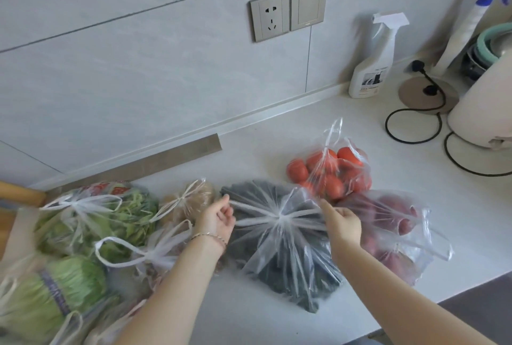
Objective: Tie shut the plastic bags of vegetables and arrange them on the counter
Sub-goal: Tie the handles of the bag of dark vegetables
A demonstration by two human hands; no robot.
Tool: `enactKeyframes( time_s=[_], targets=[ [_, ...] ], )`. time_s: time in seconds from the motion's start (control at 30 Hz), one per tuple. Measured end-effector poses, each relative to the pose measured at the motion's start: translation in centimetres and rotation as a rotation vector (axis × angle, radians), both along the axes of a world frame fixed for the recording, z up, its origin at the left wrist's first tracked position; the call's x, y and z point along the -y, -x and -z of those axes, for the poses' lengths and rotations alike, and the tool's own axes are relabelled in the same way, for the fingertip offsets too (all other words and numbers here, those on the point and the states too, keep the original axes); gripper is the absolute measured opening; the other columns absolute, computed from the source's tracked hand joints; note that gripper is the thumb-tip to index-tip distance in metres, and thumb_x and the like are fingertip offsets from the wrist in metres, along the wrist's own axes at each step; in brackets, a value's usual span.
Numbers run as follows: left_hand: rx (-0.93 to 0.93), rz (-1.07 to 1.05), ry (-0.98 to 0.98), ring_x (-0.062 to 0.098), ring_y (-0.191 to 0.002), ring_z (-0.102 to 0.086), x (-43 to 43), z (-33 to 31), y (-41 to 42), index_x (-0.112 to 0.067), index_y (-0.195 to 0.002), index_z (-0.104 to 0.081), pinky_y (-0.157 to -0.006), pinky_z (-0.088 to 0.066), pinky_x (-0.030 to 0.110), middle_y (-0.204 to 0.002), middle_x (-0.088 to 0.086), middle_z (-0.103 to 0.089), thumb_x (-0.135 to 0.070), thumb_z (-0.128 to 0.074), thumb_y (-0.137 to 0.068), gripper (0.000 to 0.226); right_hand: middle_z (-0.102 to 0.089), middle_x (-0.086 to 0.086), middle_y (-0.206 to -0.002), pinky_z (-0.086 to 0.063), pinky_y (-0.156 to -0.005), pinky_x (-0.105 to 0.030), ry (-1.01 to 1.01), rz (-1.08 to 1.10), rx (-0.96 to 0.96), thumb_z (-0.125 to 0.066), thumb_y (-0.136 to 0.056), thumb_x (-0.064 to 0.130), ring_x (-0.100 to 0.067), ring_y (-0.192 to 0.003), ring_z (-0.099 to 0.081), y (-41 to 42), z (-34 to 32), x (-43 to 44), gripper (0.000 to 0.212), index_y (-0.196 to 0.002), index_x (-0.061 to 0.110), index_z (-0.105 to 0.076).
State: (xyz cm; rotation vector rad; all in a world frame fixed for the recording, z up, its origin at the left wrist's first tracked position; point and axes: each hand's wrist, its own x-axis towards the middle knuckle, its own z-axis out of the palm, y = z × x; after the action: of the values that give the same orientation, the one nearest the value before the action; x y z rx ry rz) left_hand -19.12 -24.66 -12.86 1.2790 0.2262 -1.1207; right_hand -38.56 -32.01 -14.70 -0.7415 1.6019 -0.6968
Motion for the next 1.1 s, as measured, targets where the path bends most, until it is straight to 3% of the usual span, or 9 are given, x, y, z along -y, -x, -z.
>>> enactKeyframes(
  time_s=[0.13, 0.27, 0.37, 0.5, 0.77, 0.9, 0.97, 1.03, 1.1],
  targets=[
    [0.389, 0.155, 0.135, 0.009, -0.123, -0.044, 1.7, -0.5, 3.0, -0.019, -0.143, -0.026, -0.101, -0.037, 0.025, -0.138, -0.007, -0.039, -0.005, -0.048, -0.093, 0.057, -0.05, 0.003, -0.11, -0.035, -0.092, -0.026, 0.397, -0.346, -0.081, -0.063, -0.084, 0.024, -0.012, -0.103, -0.046, -1.3, -0.5, -0.2, 0.019, -0.093, 0.015, -0.049],
    [1.221, 0.62, -0.281, 0.009, -0.141, 0.0, 1.0, 2.4, 4.8, -0.034, -0.139, 0.009, -0.116, -0.01, 0.029, -0.155, 0.004, 0.004, -0.054, -0.035, -0.085, 0.072, -0.018, -0.01, -0.155, -0.012, -0.118, -0.042, 0.654, -0.794, -0.408, -0.042, -0.085, 0.053, -0.019, -0.145, -0.009, -1.7, 3.5, -1.2, 0.048, -0.1, 0.009, -0.055],
    [1.212, 0.805, -0.628, 0.027, -0.144, 0.015, 0.2, 4.7, 3.9, -0.045, -0.139, 0.008, -0.114, 0.005, 0.053, -0.156, 0.008, 0.015, -0.059, -0.029, -0.088, 0.065, 0.007, 0.004, -0.154, 0.004, -0.119, -0.044, 0.664, -1.117, -0.675, -0.01, -0.082, 0.068, -0.02, -0.146, 0.006, -1.4, 6.1, -2.0, 0.08, -0.123, 0.013, -0.05],
    [1.265, 1.088, -0.777, 0.034, -0.14, 0.025, -0.9, 6.6, 2.7, -0.058, -0.133, 0.01, -0.109, 0.007, 0.063, -0.154, -0.003, 0.025, -0.059, -0.027, -0.09, 0.057, -0.054, 0.006, -0.136, -0.005, -0.11, -0.043, 0.559, -1.295, -0.887, -0.007, -0.091, 0.057, -0.024, -0.131, -0.044, -1.3, 7.2, -2.5, 0.071, -0.099, 0.026, -0.071],
    [1.252, 1.194, -0.861, 0.035, -0.141, 0.021, -0.6, 7.4, 2.2, -0.058, -0.135, 0.009, -0.108, 0.005, 0.066, -0.148, -0.007, 0.036, -0.061, -0.022, -0.09, 0.055, -0.056, 0.009, -0.134, 0.0, -0.11, -0.043, 0.542, -1.344, -0.97, -0.007, -0.091, 0.057, -0.021, -0.127, -0.05, -1.4, 6.9, -2.1, 0.071, -0.102, 0.029, -0.071],
    [1.129, 1.239, -0.827, 0.03, -0.144, 0.011, 0.6, 4.9, 2.0, -0.05, -0.141, -0.013, -0.113, -0.001, 0.058, -0.157, -0.001, 0.015, -0.049, -0.023, -0.096, 0.046, -0.035, 0.015, -0.143, -0.009, -0.115, -0.037, 0.542, -1.165, -0.617, -0.048, -0.089, 0.042, -0.014, -0.139, -0.026, -1.7, 5.2, -1.0, 0.026, -0.077, 0.022, -0.057],
    [1.037, 0.971, -0.611, 0.023, -0.142, -0.021, 1.2, 2.7, 1.5, -0.027, -0.128, -0.053, -0.115, -0.019, 0.036, -0.154, 0.006, -0.024, -0.031, -0.037, -0.097, 0.036, -0.06, -0.006, -0.099, -0.036, -0.089, -0.027, 0.43, -0.876, -0.297, -0.061, -0.083, 0.018, -0.016, -0.095, -0.051, -1.9, 2.4, 0.1, 0.027, -0.063, 0.004, -0.051],
    [0.792, 0.615, -0.395, 0.018, -0.111, -0.057, 1.8, -0.4, 1.1, -0.007, -0.087, -0.072, -0.092, -0.037, 0.017, -0.112, 0.007, -0.066, -0.012, -0.046, -0.093, 0.027, -0.048, -0.01, -0.067, -0.038, -0.057, -0.021, 0.278, -0.545, 0.038, -0.058, -0.082, 0.004, -0.013, -0.059, -0.042, -1.8, -0.7, 1.5, 0.025, -0.059, 0.002, -0.048],
    [0.478, 0.383, -0.163, 0.012, -0.056, -0.062, 2.3, -3.4, 0.9, -0.007, -0.048, -0.061, -0.074, -0.045, 0.027, -0.054, 0.001, -0.064, -0.004, -0.048, -0.091, 0.045, -0.04, -0.004, -0.051, -0.033, -0.042, -0.017, 0.068, -0.418, 0.394, -0.051, -0.086, 0.003, -0.012, -0.044, -0.035, -1.6, -3.2, 3.0, 0.038, -0.05, 0.01, -0.044]
  ],
)
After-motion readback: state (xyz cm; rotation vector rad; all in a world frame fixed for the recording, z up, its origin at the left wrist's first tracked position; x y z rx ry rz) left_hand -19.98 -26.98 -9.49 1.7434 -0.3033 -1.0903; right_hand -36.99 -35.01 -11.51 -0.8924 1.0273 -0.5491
